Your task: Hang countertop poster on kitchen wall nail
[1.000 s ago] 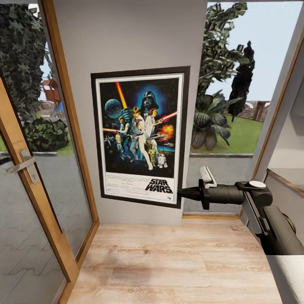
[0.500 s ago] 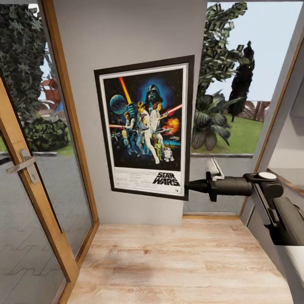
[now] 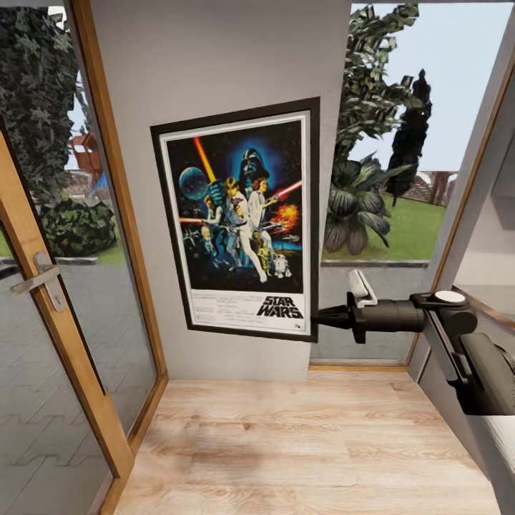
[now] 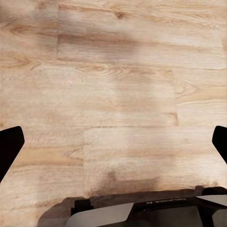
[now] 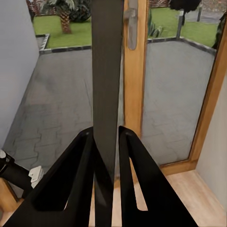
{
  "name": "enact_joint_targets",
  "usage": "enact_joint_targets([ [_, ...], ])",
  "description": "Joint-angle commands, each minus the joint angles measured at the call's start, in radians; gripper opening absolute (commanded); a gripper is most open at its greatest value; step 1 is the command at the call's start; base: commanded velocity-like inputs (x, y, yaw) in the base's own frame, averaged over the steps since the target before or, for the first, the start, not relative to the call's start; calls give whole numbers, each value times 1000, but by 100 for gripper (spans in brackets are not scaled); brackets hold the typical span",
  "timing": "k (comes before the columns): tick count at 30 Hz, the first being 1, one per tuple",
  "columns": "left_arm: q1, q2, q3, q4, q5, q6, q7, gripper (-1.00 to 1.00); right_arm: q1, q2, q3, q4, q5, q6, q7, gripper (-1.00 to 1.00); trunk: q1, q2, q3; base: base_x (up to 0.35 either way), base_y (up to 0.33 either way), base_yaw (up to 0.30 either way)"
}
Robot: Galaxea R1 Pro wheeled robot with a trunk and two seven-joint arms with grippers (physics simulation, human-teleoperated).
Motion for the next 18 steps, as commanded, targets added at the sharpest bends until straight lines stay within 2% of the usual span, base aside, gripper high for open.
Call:
enact_joint_targets([
  [1,0,0,3,-1,-1,0,-6,100,0,0,6,0,-7,11,0,-100,0,-1,0,0,0,0],
  [10,0,0,2,-1,-1,0,-6,100,0,0,12,-3,-8,10,3,-100,0,-1,0,0,0,0],
  [18,0,0,2,-1,-1,0,-7,100,-2,0,11,-6,-7,-25,38,-100,0,-1,0,0,0,0],
])
